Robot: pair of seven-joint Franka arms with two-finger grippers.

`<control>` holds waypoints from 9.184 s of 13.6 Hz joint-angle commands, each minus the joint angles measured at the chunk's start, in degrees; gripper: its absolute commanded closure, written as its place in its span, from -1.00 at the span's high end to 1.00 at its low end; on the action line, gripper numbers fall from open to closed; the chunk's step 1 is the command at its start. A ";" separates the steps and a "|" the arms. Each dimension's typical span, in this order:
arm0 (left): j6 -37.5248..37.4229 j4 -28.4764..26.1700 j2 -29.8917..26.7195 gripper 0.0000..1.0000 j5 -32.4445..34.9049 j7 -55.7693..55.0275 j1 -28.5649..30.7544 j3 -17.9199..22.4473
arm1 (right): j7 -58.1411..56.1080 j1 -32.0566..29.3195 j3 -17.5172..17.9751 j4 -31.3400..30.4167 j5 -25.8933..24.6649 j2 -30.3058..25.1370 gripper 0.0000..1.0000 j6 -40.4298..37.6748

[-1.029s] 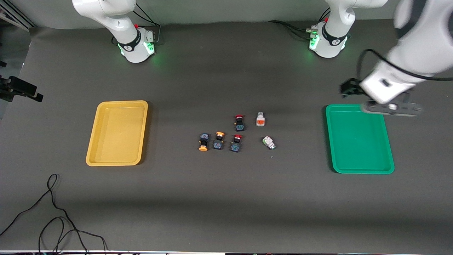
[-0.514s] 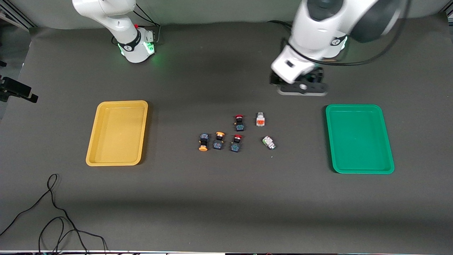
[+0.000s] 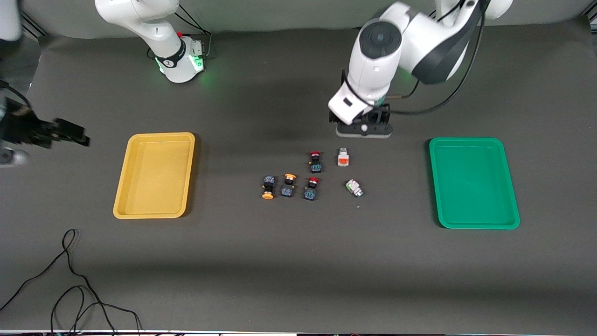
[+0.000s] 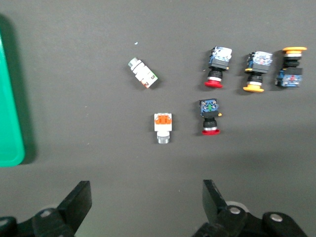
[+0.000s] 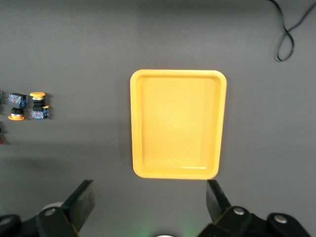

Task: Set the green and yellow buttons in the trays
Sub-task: 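Reach the left gripper to the white switch while the right gripper reaches the yellow button, then carry the white switch to the green tray while the right gripper carries the yellow button, then release the switch in the green tray while the right gripper releases the yellow button, then grasp the green-capped switch with the left gripper while the right gripper grasps another yellow button, then place the yellow button in the yellow tray while the left gripper carries the green switch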

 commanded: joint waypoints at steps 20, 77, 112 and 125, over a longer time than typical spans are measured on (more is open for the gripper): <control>29.76 -9.83 20.92 -0.20 -0.94 -1.00 -1.34 0.37 | 39.29 29.49 -0.22 -1.09 10.20 34.98 1.00 35.44; -12.69 15.57 11.51 1.00 -2.35 30.31 38.23 0.28 | 40.18 43.29 -12.26 7.35 25.23 45.00 0.99 38.97; 24.48 4.23 28.91 -0.02 -3.93 -17.79 4.99 0.54 | -32.75 23.97 -36.96 -15.14 25.40 27.68 -1.00 22.26; -4.06 15.75 14.52 -0.94 -4.37 -6.57 13.59 0.72 | -45.08 24.31 -35.46 -22.53 41.14 38.07 0.97 37.22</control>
